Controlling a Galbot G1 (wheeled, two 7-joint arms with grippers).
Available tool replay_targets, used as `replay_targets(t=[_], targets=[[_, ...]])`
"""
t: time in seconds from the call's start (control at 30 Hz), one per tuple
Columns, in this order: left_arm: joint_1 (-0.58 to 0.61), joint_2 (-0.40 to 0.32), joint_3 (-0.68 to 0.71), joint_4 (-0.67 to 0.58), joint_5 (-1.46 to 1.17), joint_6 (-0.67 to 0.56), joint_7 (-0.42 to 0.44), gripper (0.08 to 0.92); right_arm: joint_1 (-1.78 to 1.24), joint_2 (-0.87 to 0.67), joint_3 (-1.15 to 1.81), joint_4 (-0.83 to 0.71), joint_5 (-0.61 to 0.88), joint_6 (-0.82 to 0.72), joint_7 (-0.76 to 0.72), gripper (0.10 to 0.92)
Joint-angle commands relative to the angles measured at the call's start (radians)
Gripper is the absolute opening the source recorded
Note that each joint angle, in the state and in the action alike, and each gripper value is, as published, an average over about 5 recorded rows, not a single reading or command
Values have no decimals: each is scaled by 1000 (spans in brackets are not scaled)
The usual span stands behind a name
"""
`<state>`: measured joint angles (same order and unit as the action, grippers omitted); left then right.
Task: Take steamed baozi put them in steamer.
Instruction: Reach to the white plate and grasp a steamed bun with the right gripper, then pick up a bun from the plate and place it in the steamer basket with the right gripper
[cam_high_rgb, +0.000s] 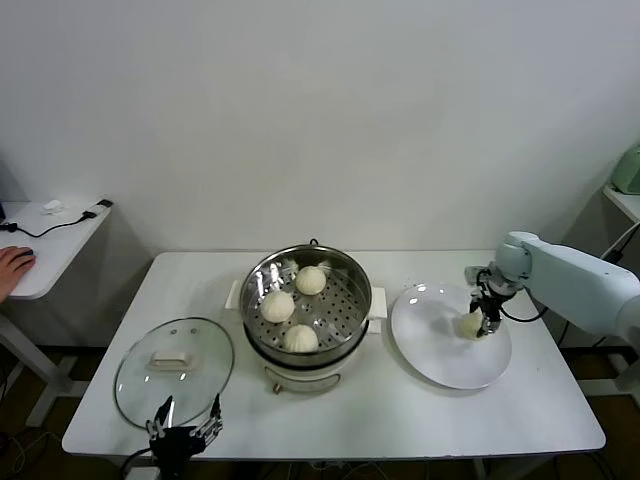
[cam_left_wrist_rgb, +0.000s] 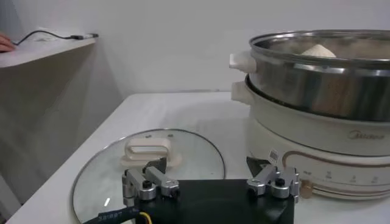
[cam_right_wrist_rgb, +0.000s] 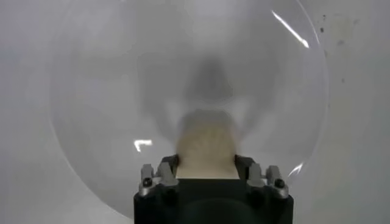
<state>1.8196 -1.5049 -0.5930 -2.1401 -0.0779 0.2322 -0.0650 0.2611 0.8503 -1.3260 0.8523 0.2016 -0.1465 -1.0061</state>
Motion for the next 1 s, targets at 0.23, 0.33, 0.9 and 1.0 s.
replay_targets(t=[0.23, 0.33, 0.9, 1.0], targets=[[-15, 7, 2, -18, -13, 19, 8, 823, 546, -28, -370, 328, 351, -75, 23, 552], [-22, 8, 4, -20, -16, 25, 11, 823, 745, 5, -473, 456, 516, -119, 45, 551], [-43, 25, 9, -14, -42, 32, 19, 823, 786, 322, -393, 757, 926, -392, 314, 551], [-44, 26, 6, -13, -46, 31, 19, 823, 684, 341, -396, 734, 867, -409, 345, 551]])
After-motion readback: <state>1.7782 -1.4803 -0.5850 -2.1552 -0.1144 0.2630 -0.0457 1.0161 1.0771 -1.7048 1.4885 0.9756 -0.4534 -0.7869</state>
